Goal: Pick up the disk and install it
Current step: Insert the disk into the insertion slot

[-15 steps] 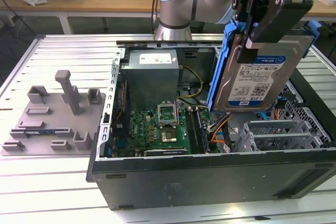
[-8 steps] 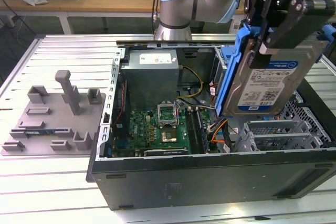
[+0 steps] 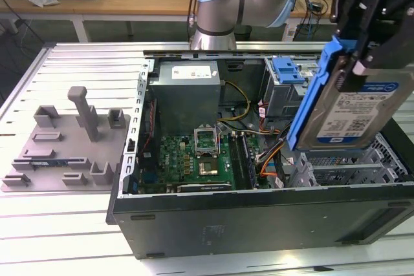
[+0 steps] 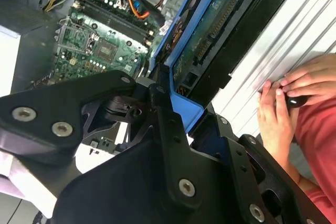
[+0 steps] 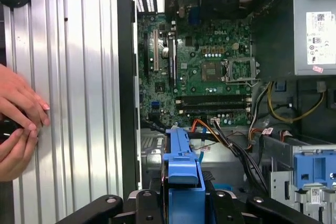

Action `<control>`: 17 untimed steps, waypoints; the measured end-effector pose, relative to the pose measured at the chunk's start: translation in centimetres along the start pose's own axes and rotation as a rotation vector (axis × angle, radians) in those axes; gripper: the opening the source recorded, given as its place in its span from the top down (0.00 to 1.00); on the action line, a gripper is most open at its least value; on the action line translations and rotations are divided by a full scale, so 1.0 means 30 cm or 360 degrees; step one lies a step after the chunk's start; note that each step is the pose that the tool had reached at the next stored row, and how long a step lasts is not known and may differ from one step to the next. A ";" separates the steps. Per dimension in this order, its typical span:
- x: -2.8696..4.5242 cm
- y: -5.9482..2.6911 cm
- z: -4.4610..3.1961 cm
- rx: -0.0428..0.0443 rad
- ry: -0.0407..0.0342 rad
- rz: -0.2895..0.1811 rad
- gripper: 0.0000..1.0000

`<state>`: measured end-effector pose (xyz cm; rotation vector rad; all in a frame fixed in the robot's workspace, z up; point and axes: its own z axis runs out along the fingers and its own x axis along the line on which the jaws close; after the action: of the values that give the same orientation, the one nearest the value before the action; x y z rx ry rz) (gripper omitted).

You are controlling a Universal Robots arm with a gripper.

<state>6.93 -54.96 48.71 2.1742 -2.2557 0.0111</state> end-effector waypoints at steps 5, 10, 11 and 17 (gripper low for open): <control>0.010 -0.056 0.001 0.0000 -0.0002 0.0000 0.63; 0.010 -0.077 0.001 0.0000 -0.0003 0.0000 0.63; 0.010 -0.082 0.002 0.0000 -0.0003 0.0000 0.63; 0.011 -0.104 0.002 0.0000 -0.0005 0.0000 0.63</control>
<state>10.03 -55.41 48.64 2.1757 -2.2570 0.0078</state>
